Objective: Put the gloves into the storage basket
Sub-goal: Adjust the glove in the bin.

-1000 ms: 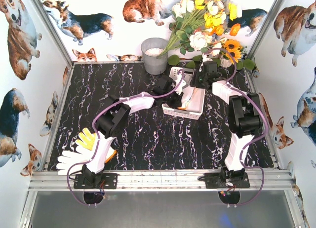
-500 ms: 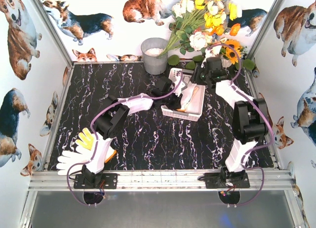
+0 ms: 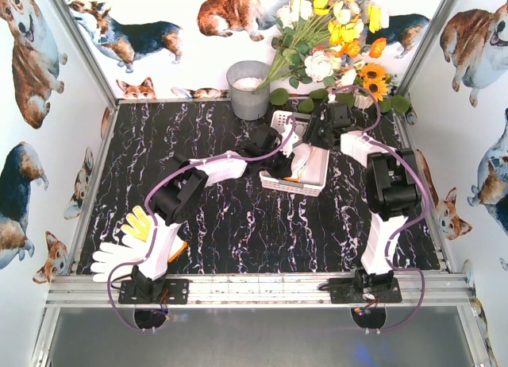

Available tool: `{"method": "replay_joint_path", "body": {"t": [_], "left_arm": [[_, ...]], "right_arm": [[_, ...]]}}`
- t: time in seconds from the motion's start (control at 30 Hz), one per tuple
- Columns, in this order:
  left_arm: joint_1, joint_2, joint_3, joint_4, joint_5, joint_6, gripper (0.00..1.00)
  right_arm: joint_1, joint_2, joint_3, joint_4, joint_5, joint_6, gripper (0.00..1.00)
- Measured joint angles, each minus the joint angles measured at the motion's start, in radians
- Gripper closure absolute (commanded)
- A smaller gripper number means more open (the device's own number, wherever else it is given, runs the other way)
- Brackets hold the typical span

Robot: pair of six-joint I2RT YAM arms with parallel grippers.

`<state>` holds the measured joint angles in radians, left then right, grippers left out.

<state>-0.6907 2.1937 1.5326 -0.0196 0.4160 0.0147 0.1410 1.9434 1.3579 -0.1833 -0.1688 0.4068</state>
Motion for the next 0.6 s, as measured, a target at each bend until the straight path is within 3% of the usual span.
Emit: {"method": "replay_joint_path", "body": {"t": [0.6], "left_arm": [[-0.004,-0.002,0.000,-0.009,0.008,0.035,0.87]], "right_arm": [[0.002,0.126,0.059,0.072,-0.017,0.094,0.58]]}}
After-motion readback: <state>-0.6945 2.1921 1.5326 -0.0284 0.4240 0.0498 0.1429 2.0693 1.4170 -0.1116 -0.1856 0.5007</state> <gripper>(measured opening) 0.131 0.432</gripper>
